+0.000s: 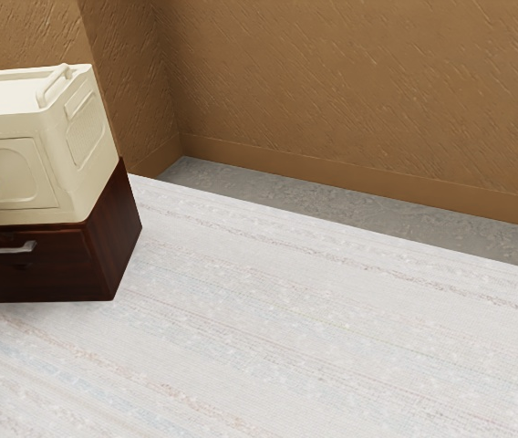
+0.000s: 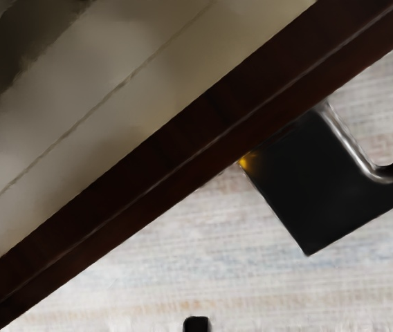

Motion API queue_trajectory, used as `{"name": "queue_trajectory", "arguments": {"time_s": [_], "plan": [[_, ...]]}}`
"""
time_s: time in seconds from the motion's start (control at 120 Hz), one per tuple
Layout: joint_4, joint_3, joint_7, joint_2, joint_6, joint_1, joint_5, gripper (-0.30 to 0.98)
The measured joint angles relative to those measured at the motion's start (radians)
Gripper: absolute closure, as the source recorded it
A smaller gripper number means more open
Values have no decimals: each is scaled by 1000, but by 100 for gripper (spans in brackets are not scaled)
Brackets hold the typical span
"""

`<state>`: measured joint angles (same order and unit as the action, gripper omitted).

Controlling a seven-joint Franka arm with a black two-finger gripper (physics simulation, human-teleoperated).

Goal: Push the drawer handle with one arm to close the drawer

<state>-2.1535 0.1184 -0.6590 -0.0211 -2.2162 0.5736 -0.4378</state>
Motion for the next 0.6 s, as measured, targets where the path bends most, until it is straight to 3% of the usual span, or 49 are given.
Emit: {"name": "queue_trajectory", "arguments": {"time_s": [0.033, 0.108, 0.217, 0.292, 0.375, 0.45, 0.533, 0.6], "plan": [[-6, -50, 39, 27, 21, 41, 74, 82], [-118, -42, 128, 218, 72, -50, 186, 78], [-156, -105, 247, 584, 260, -144, 268, 79], [-2, -117, 297, 671, 454, -166, 306, 68], [164, -154, 300, 648, 655, -166, 360, 49], [337, -275, 282, 537, 791, -167, 407, 35], [599, -485, 244, 311, 893, -185, 471, 23], [672, -552, 226, 236, 948, -220, 498, 17]]}}
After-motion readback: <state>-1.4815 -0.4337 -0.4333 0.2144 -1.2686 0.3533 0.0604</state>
